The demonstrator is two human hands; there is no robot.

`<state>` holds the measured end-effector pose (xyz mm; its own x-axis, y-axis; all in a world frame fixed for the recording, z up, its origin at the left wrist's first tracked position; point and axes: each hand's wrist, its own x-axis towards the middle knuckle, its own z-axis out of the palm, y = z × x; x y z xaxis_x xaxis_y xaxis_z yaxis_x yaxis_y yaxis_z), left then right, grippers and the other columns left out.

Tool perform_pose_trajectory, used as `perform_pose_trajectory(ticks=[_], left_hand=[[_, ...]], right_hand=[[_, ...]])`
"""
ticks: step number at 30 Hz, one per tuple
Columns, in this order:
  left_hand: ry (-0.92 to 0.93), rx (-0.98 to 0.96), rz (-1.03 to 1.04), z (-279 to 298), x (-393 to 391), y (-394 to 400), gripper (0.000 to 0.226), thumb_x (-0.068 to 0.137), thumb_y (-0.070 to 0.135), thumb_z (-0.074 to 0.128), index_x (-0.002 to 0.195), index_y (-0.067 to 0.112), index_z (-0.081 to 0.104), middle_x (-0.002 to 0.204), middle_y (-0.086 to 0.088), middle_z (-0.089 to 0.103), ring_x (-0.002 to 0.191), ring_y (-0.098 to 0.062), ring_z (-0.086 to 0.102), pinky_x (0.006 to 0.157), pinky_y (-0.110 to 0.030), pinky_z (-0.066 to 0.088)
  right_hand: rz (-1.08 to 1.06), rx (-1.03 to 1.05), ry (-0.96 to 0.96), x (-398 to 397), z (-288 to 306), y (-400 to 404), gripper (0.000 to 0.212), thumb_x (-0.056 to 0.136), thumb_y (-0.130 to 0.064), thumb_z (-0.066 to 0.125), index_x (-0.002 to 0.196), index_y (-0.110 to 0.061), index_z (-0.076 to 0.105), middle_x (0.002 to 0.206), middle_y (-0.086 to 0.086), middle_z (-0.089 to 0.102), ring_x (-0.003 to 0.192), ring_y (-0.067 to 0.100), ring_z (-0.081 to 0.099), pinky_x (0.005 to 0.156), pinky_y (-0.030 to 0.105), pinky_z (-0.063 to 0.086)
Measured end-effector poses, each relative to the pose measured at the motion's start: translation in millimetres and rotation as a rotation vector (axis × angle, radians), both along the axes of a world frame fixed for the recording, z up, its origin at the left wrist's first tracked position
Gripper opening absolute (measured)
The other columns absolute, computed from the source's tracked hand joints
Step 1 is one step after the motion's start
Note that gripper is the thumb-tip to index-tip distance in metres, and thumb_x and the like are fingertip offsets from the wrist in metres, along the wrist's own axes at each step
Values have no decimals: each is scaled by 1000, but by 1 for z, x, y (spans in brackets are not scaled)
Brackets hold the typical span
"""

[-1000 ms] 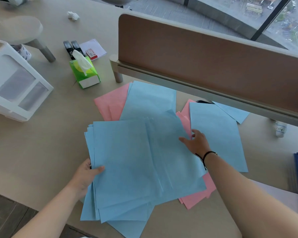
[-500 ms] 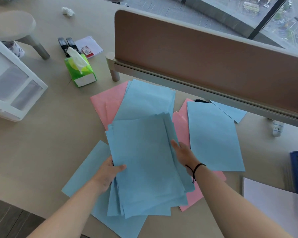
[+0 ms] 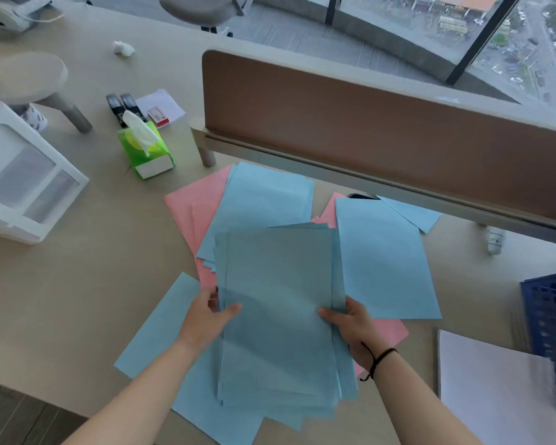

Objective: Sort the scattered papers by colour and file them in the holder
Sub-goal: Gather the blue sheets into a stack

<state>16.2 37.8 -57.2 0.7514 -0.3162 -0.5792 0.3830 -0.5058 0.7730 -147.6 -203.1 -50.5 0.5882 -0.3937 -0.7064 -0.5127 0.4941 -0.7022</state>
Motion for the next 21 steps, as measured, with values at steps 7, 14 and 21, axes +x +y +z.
perform_pose_trajectory(ticks=[7,14,21], left_hand=[[238,-372,-112,60,-3,-12,45,82,3,73,125,13,63,119,-4,72,113,-24,67,100,-40,49],[75,-564,-85,103,-1,-28,36,74,1,76,109,9,73,115,-13,73,101,-23,71,86,-33,57],[-131,-464,-216,117,-17,-31,25,69,8,83,88,24,78,93,3,76,87,-10,68,78,-23,54]], right_hand=[[-41,38,-184,-18,51,-6,27,89,3,65,116,0,65,111,21,74,98,35,72,82,43,61],[-93,-191,-301,-22,102,-10,26,88,-6,71,114,-4,67,110,10,76,102,29,72,86,41,59],[-45,-388,-313,-43,117,8,17,81,-6,80,94,-10,71,84,-3,75,78,14,67,71,29,53]])
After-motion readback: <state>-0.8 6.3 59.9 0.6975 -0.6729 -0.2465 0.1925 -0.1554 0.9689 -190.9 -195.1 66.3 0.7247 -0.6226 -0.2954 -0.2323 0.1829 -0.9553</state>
